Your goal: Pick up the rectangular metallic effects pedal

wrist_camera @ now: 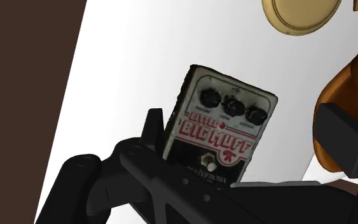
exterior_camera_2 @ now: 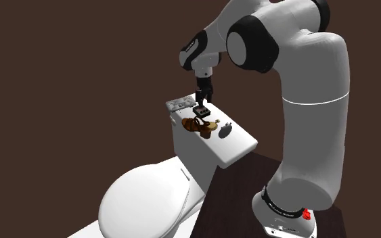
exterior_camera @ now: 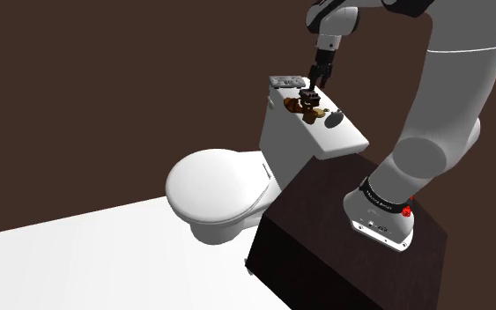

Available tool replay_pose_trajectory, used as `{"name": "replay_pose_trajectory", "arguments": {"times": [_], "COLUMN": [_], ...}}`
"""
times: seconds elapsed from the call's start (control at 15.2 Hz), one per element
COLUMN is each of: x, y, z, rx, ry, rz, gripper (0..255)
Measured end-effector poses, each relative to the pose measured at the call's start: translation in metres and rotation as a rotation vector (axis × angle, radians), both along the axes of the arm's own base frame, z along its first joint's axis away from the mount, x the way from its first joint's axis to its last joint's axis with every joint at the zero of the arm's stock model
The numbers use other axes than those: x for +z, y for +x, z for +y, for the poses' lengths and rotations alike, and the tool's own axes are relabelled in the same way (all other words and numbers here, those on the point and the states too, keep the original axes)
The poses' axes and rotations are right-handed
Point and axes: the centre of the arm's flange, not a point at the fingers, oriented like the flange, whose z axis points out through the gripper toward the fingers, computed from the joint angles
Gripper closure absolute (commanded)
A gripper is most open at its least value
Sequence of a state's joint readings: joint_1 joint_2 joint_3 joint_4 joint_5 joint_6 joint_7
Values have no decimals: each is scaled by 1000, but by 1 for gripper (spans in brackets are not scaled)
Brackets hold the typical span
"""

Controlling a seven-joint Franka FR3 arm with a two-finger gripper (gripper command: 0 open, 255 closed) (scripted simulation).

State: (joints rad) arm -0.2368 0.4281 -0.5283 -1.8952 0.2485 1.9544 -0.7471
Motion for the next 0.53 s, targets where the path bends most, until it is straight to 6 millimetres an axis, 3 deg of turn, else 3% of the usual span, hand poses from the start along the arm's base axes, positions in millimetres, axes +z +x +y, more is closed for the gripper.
{"name": "replay_pose_trajectory", "arguments": {"times": [0.33, 0.4, 0.53], "x": [-25, -27, -28], "y": [1, 0, 0], "z": [-1, -1, -1], "rx": [0, 0, -1], "ry": [1, 1, 0], "rz": [1, 1, 0], "gripper": [0, 255, 255]}}
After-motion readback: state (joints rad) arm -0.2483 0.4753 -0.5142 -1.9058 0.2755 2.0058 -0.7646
